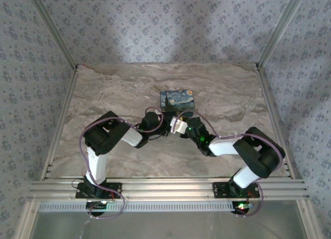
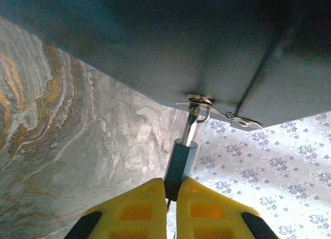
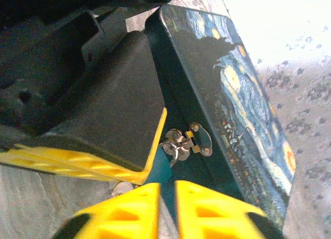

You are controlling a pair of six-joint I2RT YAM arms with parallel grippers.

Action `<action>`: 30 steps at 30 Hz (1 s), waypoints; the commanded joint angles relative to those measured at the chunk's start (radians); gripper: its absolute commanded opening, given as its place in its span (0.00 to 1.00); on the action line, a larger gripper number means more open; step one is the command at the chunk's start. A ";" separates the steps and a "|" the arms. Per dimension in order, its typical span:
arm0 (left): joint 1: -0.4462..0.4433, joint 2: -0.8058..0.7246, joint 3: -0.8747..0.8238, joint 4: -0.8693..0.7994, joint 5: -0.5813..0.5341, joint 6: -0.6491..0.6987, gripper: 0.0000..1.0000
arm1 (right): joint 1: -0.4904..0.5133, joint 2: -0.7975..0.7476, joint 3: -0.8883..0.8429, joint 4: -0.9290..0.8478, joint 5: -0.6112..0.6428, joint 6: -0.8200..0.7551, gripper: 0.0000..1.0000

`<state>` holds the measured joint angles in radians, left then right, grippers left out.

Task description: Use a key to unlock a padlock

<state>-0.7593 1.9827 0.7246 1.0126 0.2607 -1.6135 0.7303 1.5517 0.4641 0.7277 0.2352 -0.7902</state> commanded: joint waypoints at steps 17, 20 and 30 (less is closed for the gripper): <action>0.004 -0.053 0.010 -0.033 -0.015 0.003 0.09 | 0.010 0.033 -0.012 -0.006 -0.010 -0.119 0.34; 0.005 -0.053 0.010 -0.032 -0.014 0.001 0.10 | 0.010 0.048 -0.010 0.012 -0.008 -0.122 0.33; 0.003 -0.053 0.008 -0.030 -0.013 0.000 0.09 | 0.010 0.079 0.005 0.048 -0.003 -0.124 0.28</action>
<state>-0.7593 1.9652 0.7246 0.9874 0.2607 -1.6138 0.7338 1.6131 0.4446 0.7399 0.2211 -0.9031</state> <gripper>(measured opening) 0.097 0.284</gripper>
